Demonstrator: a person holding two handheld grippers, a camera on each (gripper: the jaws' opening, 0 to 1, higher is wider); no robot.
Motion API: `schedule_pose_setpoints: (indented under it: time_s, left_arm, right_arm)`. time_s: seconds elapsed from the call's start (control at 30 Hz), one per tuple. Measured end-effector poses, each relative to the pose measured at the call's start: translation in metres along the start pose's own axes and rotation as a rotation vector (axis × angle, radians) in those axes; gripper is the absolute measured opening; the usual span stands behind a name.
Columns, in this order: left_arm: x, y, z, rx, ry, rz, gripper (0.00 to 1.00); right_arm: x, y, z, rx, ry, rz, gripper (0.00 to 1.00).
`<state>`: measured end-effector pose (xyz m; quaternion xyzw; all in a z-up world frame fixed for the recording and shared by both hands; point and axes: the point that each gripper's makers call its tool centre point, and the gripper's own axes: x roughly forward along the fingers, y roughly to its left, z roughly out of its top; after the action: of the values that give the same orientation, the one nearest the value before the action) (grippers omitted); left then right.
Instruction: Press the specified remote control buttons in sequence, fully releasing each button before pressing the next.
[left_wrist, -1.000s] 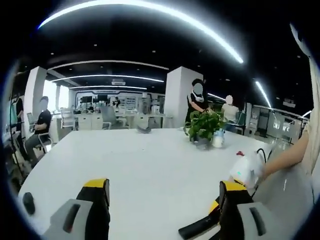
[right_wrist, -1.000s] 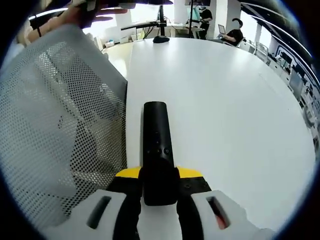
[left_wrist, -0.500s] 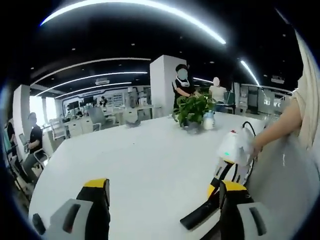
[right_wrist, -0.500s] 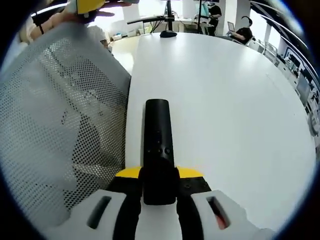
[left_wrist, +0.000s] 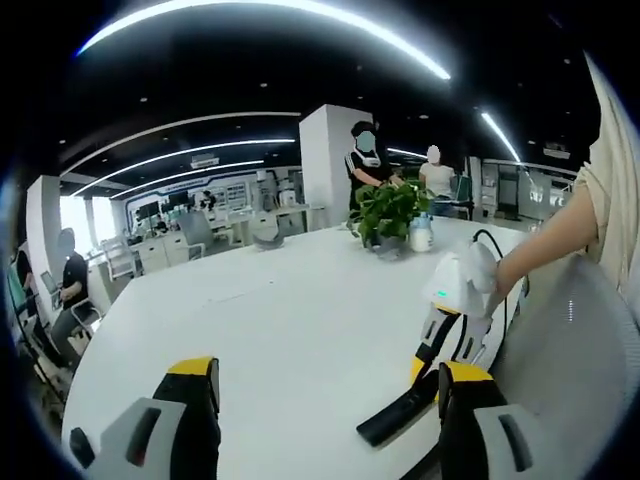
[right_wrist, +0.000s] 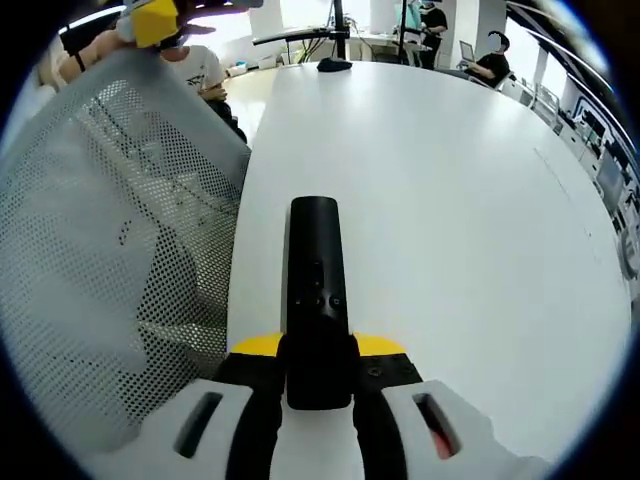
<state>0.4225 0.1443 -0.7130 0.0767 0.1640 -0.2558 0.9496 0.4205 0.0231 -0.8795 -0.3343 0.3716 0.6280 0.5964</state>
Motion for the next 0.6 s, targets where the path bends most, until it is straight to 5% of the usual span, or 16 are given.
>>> schedule_pose_setpoints:
  time_s: [0.6]
  left_arm:
    - [0.0,0.004,-0.007,0.015,0.027,0.005,0.92]
  right_arm:
    - [-0.003,-0.037,0.001,0.031,0.014,-0.004,0.24]
